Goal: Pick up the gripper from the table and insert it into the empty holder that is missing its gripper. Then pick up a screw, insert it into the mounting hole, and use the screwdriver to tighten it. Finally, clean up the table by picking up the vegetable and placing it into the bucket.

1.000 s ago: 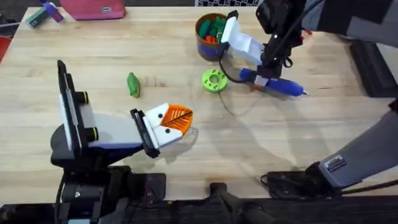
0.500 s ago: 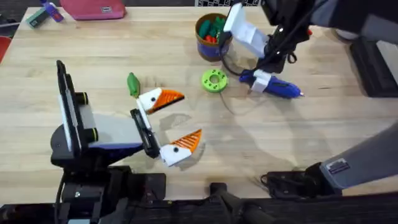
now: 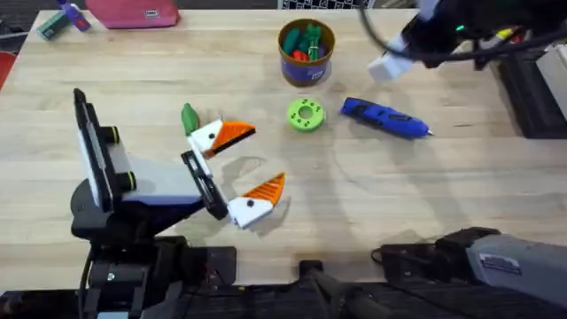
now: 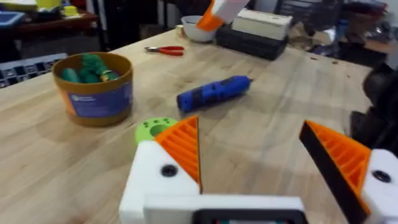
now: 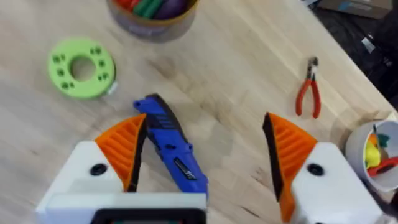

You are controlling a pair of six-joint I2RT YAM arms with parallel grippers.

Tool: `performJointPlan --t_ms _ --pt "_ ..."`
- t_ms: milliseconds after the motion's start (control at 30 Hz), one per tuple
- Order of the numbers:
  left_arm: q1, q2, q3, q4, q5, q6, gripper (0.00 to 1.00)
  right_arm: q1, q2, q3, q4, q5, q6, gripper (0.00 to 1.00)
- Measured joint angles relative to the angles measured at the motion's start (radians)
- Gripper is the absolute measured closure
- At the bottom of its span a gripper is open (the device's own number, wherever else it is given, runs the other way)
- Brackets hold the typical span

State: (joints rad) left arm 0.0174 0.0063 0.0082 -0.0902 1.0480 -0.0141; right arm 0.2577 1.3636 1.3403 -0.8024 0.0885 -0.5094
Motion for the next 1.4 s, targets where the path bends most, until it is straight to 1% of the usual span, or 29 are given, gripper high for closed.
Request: performJointPlan --t_ms 100,167,233,300,433,533,633,733,833,900,1000,1133,1200,1267,1400 --pt "0.000 0.000 0.017 -0.018 -0.064 -0.021 0.015 0.000 -0.066 0.000 0.003 -0.001 0.122 0.007" --pt "0.000 0.002 0.059 -0.052 -0.116 -0.023 0.016 0.000 -0.101 0.001 0.003 -0.001 0.215 0.007" --pt "0.000 0.025 0.134 -0.110 -0.170 -0.006 0.015 0.000 -0.124 0.002 0.003 -0.001 0.295 0.008" --pt "0.000 0.074 0.235 -0.194 -0.228 0.033 0.015 0.000 -0.139 0.002 0.002 -0.004 0.369 0.007" --pt "0.000 0.239 0.469 -0.396 -0.341 0.137 0.015 0.000 -0.151 0.002 0.000 -0.004 0.473 0.008" --pt "0.000 0.410 0.665 -0.547 -0.421 0.202 0.014 0.000 -0.152 0.002 -0.014 -0.004 0.517 0.008" --pt "0.000 0.589 0.862 -0.707 -0.499 0.236 0.014 0.000 -0.152 0.002 -0.045 -0.004 0.542 0.008" --pt "0.000 0.747 1.024 -0.849 -0.567 0.254 0.014 0.000 -0.152 0.002 -0.080 -0.005 0.575 0.009" --pt "0.000 0.872 1.135 -0.944 -0.624 0.265 0.014 0.000 -0.152 0.002 -0.112 -0.005 0.600 0.009" --pt "0.000 0.935 1.178 -0.972 -0.649 0.268 0.016 0.000 -0.152 0.002 -0.126 -0.005 0.611 0.009" --pt "0.000 0.993 1.203 -0.989 -0.666 0.268 0.015 0.000 -0.152 0.002 -0.147 -0.007 0.618 0.010" --pt "0.000 1.020 1.204 -0.992 -0.681 0.268 0.015 0.000 -0.153 0.000 -0.156 -0.007 0.622 0.010" --pt "0.001 1.022 1.204 -0.992 -0.701 0.260 0.015 0.000 -0.161 -0.010 -0.151 -0.012 0.624 0.010" --pt "0.013 1.023 1.207 -1.001 -0.749 0.218 0.015 0.000 -0.177 -0.034 -0.150 -0.019 0.630 0.010" --pt "0.090 1.061 1.222 -1.044 -0.870 0.096 0.015 0.000 -0.216 -0.101 -0.134 -0.030 0.646 0.010"
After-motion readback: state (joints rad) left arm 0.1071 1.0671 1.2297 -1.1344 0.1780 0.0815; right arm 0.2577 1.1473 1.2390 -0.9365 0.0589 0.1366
